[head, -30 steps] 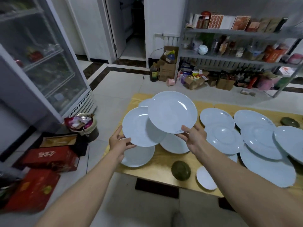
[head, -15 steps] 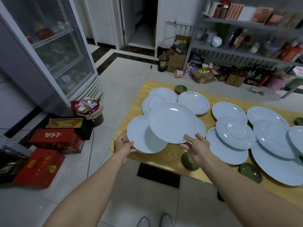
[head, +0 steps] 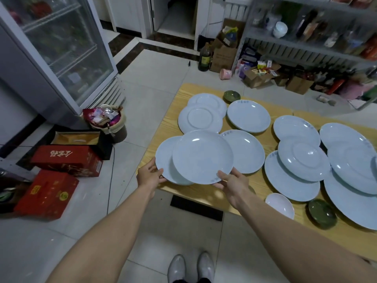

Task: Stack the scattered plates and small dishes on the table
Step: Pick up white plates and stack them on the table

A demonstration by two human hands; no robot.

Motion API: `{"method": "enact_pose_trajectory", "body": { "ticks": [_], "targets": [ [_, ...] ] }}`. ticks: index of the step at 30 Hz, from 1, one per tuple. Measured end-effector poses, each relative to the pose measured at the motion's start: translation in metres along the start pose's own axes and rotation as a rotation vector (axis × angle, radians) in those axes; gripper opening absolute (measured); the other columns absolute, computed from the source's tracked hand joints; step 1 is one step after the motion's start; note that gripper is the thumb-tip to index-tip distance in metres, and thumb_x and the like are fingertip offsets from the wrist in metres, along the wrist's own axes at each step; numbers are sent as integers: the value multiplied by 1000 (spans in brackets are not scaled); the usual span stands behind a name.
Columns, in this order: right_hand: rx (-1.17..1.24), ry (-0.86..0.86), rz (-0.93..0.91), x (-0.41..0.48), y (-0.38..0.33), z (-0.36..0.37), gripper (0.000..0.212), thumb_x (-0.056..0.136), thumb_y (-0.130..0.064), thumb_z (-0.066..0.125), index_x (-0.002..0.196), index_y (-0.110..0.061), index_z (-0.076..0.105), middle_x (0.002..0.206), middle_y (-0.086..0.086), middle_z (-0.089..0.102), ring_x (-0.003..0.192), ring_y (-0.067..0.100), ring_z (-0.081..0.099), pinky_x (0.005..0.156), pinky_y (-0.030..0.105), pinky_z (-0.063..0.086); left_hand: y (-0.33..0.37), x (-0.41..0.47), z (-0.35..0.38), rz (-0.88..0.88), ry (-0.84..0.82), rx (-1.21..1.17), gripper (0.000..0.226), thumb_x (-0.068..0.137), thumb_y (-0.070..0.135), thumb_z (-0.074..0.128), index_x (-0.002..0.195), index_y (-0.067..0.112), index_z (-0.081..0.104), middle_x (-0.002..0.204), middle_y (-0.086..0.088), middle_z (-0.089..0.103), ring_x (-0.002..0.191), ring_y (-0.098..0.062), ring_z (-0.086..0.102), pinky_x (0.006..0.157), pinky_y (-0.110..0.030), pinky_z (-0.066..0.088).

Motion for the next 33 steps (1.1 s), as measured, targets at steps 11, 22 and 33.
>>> {"method": "enact_pose_trajectory", "body": {
  "ticks": [11,22,33],
  "targets": [
    [-132,-23,25,26,26,31,61,89,9,63,146,-7,46,131,13,60,91,27,69,79,48,61,-4,8,-3,11,-7,67,53,95,-9,53,143,11,48,145,-10,51,99,-32,69,71,-37,61],
    [-420,81,12,44,42,38,59,90,-5,70,144,-10,48,131,12,60,74,22,69,75,42,62,-6,12,-4,26,-30,143,51,95,-2,58,142,15,50,145,-3,52,77,-27,74,71,-37,62],
    [-576,156,9,55,44,35,55,88,-9,72,140,-14,54,114,11,65,98,31,67,87,41,59,-1,12,-5,41,-37,212,53,94,-4,57,143,15,48,147,-3,49,68,-24,73,68,-32,62]
  ]
}}
Point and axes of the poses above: each hand's wrist, its own x-axis towards the middle knuckle, its own z-axis out of the palm, y = z × x, the point moved 5 cm from there along x, towards the middle knuckle
